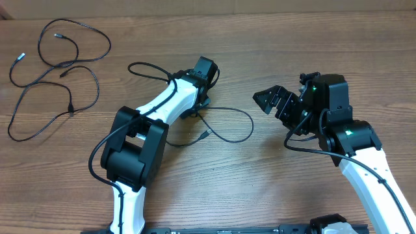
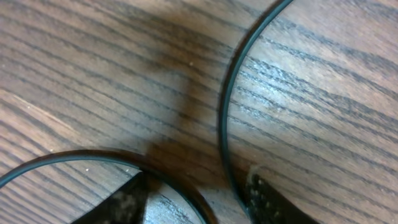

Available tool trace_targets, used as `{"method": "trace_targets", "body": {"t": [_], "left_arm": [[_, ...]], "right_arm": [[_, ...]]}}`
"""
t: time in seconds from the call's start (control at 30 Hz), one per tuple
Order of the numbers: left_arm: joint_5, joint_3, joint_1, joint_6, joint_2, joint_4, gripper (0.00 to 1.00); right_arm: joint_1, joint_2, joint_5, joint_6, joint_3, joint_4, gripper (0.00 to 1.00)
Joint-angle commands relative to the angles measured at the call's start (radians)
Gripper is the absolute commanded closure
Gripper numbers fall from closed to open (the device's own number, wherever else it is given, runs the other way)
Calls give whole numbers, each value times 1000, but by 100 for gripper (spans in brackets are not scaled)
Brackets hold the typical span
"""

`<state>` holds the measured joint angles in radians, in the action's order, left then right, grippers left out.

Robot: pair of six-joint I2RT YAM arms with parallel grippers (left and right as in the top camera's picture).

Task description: Untangle cables

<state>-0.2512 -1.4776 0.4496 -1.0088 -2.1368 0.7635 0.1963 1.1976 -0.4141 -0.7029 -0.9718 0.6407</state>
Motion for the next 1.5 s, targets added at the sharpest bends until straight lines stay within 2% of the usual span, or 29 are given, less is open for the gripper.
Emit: {"method": "trace_targets", "body": {"t": [0.0, 0.1, 0.17, 0.2, 0.37, 0.5, 0.7, 1.07, 1.3, 1.4, 1.47], "left_arm": [[38, 84, -11, 48, -132, 47, 60], [39, 84, -13, 48, -132, 52, 77], [39, 84, -13, 48, -132, 52, 94], [39, 83, -13, 48, -131, 52, 96], [35, 74, -27, 106, -127, 60, 96], [9, 49, -81, 104, -96, 117, 96], [16, 46, -231, 156, 87, 201, 96], [19, 46, -617, 224, 555, 279, 96], [17, 46, -760, 224, 711, 240, 96], [42, 46, -774, 235, 724, 249, 95], [108, 47, -768, 275, 717, 263, 86]], "right_arm": [[-2, -11, 6, 5, -3, -2, 0], [-2, -11, 6, 5, -3, -2, 0], [-2, -11, 6, 5, -3, -2, 0], [-2, -11, 6, 5, -3, -2, 0], [-2, -11, 6, 5, -3, -2, 0], [-2, -11, 6, 5, -3, -2, 0], [-2, -11, 6, 5, -3, -3, 0], [-2, -11, 6, 5, -3, -2, 0], [-2, -11, 6, 5, -3, -3, 0], [-2, -11, 6, 5, -3, -3, 0], [-2, -11, 6, 5, -3, -3, 0]]}}
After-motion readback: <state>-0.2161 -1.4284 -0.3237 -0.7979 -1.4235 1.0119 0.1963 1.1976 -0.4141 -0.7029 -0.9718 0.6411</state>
